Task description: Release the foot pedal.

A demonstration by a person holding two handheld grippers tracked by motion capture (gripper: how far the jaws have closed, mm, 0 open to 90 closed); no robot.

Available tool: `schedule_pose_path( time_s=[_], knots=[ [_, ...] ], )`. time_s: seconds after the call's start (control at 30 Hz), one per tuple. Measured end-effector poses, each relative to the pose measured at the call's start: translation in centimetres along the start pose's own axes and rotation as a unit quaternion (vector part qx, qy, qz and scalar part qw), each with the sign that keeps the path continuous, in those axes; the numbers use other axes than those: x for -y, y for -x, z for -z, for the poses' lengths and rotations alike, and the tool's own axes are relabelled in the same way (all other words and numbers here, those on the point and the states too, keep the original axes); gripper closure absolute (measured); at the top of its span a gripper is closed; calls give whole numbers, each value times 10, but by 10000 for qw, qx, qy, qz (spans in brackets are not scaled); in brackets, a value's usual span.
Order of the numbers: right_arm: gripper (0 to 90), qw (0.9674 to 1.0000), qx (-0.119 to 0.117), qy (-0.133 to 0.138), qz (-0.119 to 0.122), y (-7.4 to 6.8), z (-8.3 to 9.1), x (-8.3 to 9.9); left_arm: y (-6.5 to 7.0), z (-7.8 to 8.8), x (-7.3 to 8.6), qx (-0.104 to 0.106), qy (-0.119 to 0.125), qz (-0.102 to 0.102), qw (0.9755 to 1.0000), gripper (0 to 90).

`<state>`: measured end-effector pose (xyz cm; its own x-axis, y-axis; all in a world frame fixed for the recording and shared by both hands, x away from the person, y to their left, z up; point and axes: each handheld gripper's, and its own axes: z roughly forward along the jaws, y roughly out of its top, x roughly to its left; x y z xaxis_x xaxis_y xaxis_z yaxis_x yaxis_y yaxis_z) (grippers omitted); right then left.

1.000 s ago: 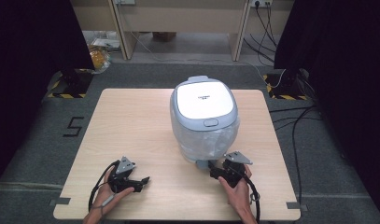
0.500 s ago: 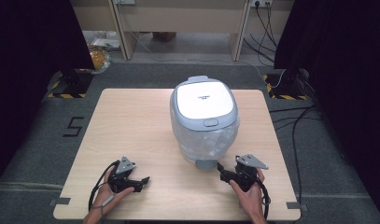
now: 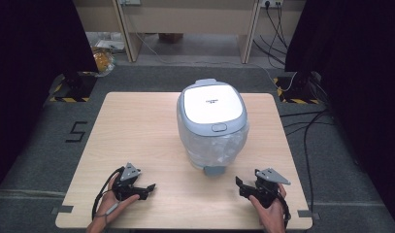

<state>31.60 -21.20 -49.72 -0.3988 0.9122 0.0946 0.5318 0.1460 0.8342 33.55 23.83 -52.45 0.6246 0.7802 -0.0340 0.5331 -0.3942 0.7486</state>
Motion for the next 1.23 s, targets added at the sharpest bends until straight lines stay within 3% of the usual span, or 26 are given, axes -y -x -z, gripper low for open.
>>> schedule_pose_path(
  time_s=[0.27,0.37,1.03,1.23],
  knots=[
    [170,9999,-10,-31,152,-3,9,11,0,0,0,-1,0,0,10000,146],
    [170,9993,121,-188,293,-5,11,18,0,0,0,-1,-1,-1,10000,146],
    [169,9979,216,-539,271,-4,18,40,0,0,0,-1,0,-1,10000,146],
    [152,9972,259,-545,448,-4,16,43,0,0,0,-1,-1,-1,10000,146]
  ],
)
